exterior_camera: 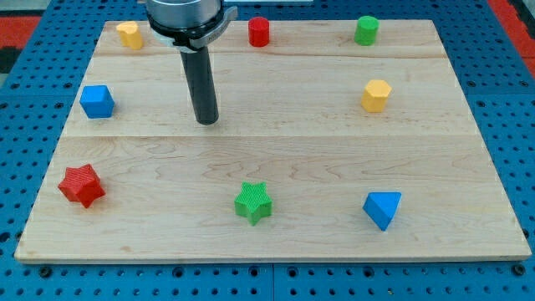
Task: Push the red circle into yellow heart
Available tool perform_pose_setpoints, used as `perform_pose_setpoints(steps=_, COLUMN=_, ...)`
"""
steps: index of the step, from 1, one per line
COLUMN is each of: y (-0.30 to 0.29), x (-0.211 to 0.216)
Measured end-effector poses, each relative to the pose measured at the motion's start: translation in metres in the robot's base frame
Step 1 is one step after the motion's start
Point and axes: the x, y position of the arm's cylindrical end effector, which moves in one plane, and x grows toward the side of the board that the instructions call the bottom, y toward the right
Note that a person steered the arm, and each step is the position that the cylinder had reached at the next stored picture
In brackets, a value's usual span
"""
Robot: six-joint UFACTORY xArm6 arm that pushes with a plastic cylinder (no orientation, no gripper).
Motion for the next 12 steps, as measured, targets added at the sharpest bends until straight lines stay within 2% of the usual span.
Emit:
perform_pose_setpoints(steps=1, y=-0.025, x=0.0)
perform_pose_setpoints(steps=2, y=-0.025, x=-0.001)
perform_pose_setpoints(steps=3, y=-0.016, x=-0.001)
perform_pose_setpoints(steps=4, y=0.03, x=-0.014)
perform_pose_setpoints(steps=6, y=0.1, x=-0.136)
perform_pose_setpoints(steps=7, y=0.107, x=-0.187)
perform_pose_setpoints(steps=8, y=0.071, x=-0.204)
perform_pose_setpoints(steps=9, y=0.128, x=-0.198)
perform_pose_setpoints(steps=10, y=0.085, x=-0.172)
perform_pose_setpoints(steps=11, y=0.114, x=-0.204)
perform_pose_setpoints(steps=12, y=0.084, x=-0.214)
